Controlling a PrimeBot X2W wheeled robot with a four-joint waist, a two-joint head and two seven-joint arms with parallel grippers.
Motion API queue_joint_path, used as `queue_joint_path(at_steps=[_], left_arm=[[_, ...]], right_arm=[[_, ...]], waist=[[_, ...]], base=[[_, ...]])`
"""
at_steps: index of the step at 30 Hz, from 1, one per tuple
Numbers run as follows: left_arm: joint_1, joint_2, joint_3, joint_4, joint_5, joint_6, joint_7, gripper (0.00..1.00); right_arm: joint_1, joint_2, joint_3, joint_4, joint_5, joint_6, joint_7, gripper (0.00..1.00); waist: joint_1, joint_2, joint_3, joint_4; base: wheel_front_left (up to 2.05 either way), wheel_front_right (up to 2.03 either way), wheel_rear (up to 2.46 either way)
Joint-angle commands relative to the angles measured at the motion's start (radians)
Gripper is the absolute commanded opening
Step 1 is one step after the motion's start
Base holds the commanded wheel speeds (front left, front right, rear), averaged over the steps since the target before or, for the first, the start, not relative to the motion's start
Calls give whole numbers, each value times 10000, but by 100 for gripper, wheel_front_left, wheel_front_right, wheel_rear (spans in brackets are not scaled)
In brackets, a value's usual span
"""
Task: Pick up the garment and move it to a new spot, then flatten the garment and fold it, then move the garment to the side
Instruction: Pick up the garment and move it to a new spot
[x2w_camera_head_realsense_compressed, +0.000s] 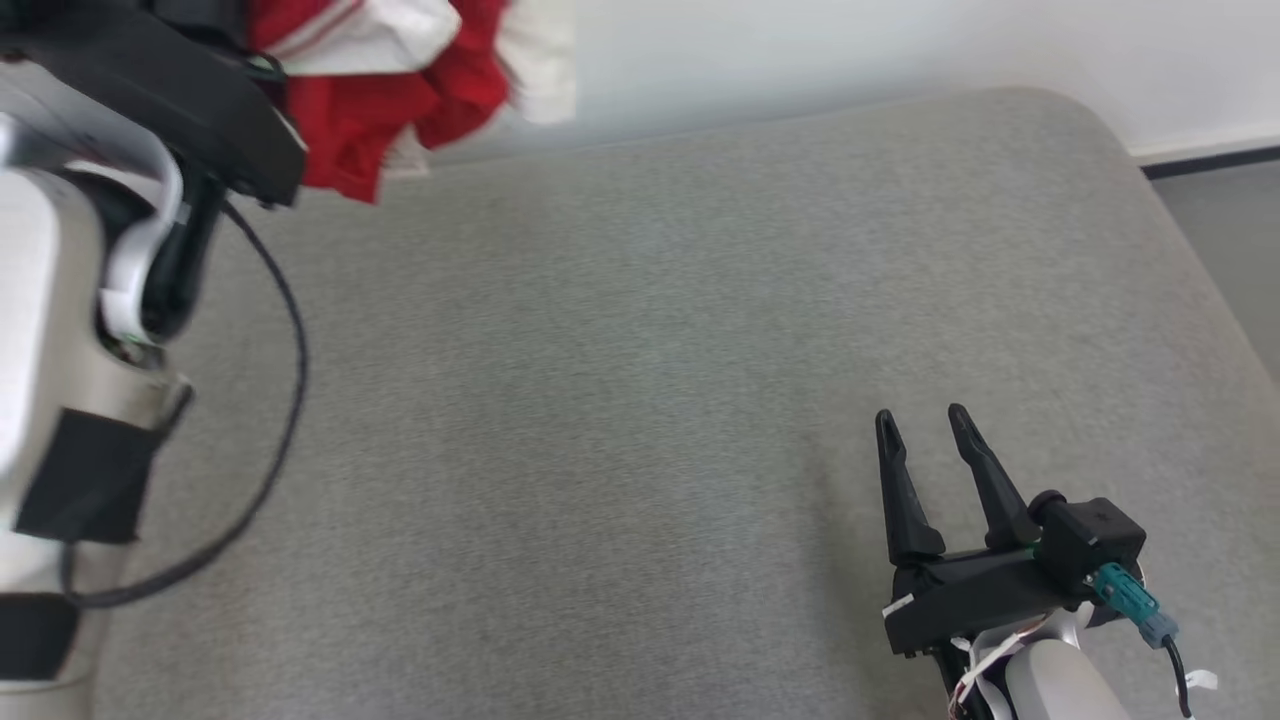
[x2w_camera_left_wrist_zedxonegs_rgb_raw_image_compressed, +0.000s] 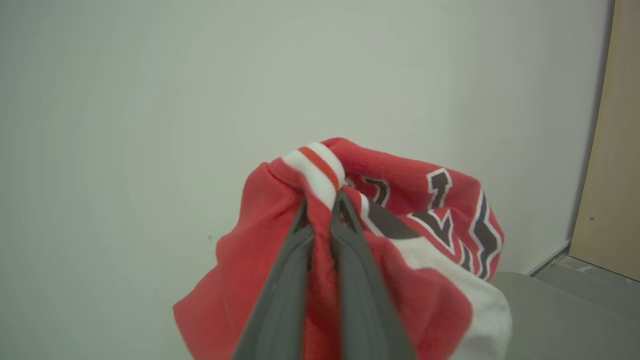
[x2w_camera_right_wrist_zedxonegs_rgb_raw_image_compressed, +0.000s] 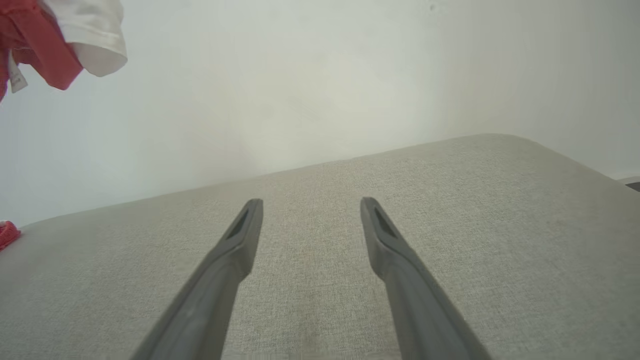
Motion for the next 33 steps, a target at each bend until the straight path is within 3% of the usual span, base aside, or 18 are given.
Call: queue_joint_path(at_steps=[1,9,14,21,22,23,24,33], left_arm=[[180,-93,11,-82,-81,36,-59,0],[1943,-1103,-483,200,-434,296,-667,0],[3436,-1843,-1190,1098,-650,110,-1165,0],[3926,-2387,-2159,2713,-353,-146,-1470,0],[3807,-2407,-2280,2877,-210,-150,-1563,18],[3660,-2447,-2350,2987,-119,-144,-1709,92],[3545,-2546,-2358,3122,-167,-163,-1846,100],[2918,-2637,-2427,3139,-99,-226,-2488,100]], right_arm=[[66,-12,-16,-16,32,34,-17,100],[-90,-11,-10,-126,160,34,-18,100],[-106,-8,-10,-58,48,34,-18,100],[-289,-12,126,18,-71,34,-19,100],[-325,-12,150,25,-59,34,-19,100],[-339,-9,161,36,-54,34,-19,100],[-330,-9,175,46,-55,34,-19,100],[71,-11,-78,216,-275,34,-19,100]], waist=[[-1,0,112,-542],[-1,0,280,-993],[-1,0,299,-903],[-1,0,261,-723],[-1,0,247,-707],[-1,0,215,-679],[-1,0,176,-646],[-1,0,-421,-85]], base=[[0,0,0],[0,0,0],[0,0,0],[0,0,0],[0,0,0],[0,0,0],[0,0,0],[0,0,0]])
